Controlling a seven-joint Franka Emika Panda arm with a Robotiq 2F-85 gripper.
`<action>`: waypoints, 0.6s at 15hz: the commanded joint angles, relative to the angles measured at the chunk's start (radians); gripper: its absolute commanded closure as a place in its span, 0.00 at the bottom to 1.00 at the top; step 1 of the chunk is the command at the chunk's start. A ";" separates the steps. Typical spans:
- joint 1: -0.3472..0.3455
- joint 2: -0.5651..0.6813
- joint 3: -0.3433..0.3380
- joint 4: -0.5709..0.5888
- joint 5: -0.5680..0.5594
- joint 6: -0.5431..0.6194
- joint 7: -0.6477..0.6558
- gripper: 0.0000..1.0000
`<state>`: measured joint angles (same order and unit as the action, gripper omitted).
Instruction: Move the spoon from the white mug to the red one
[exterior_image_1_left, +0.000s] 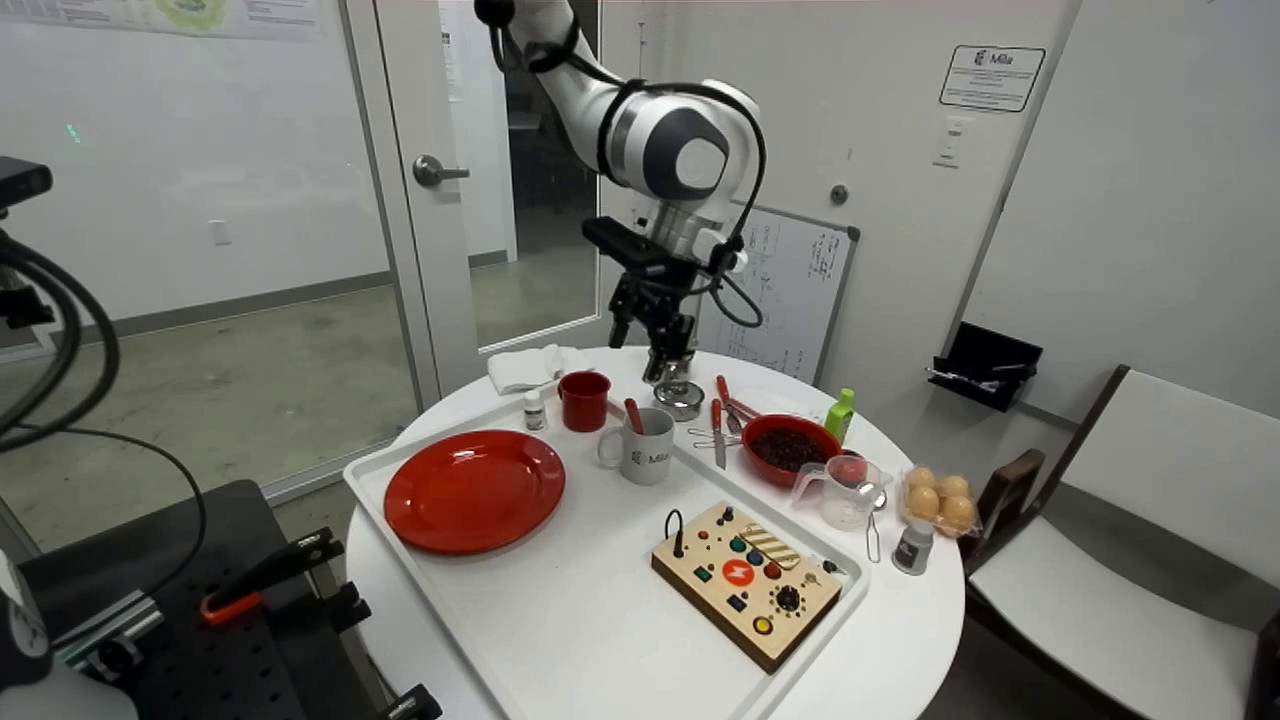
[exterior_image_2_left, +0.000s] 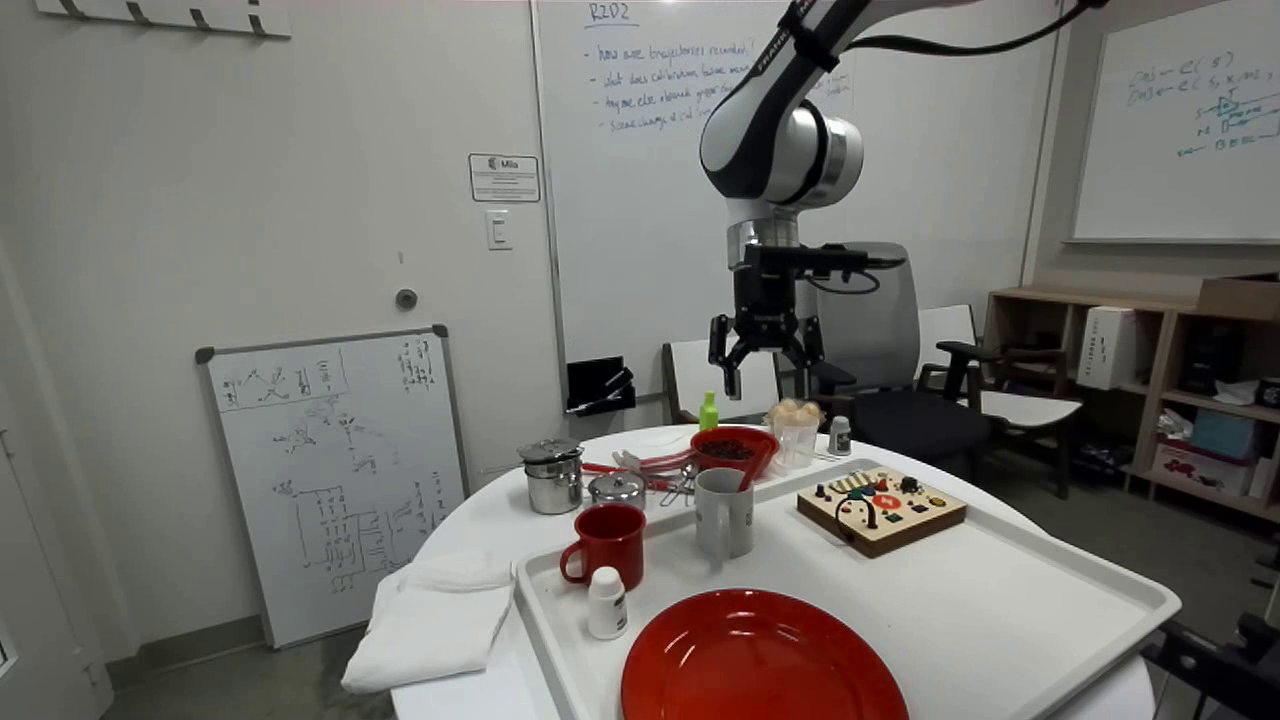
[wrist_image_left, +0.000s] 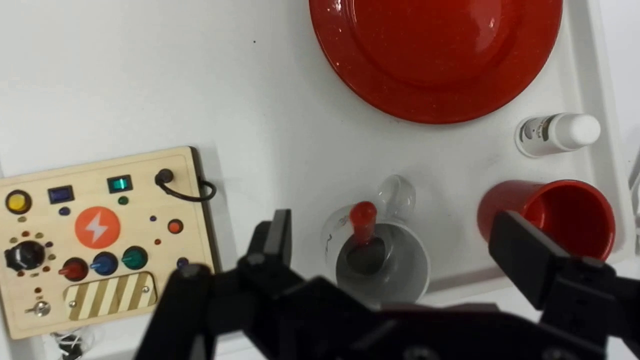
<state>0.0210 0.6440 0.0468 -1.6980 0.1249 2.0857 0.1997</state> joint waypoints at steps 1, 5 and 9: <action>-0.023 0.082 0.011 0.069 0.058 -0.019 -0.060 0.00; -0.026 0.136 0.017 0.111 0.068 -0.036 -0.084 0.00; -0.029 0.177 0.020 0.156 0.075 -0.056 -0.090 0.00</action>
<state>0.0022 0.7747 0.0597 -1.6124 0.1715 2.0723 0.1347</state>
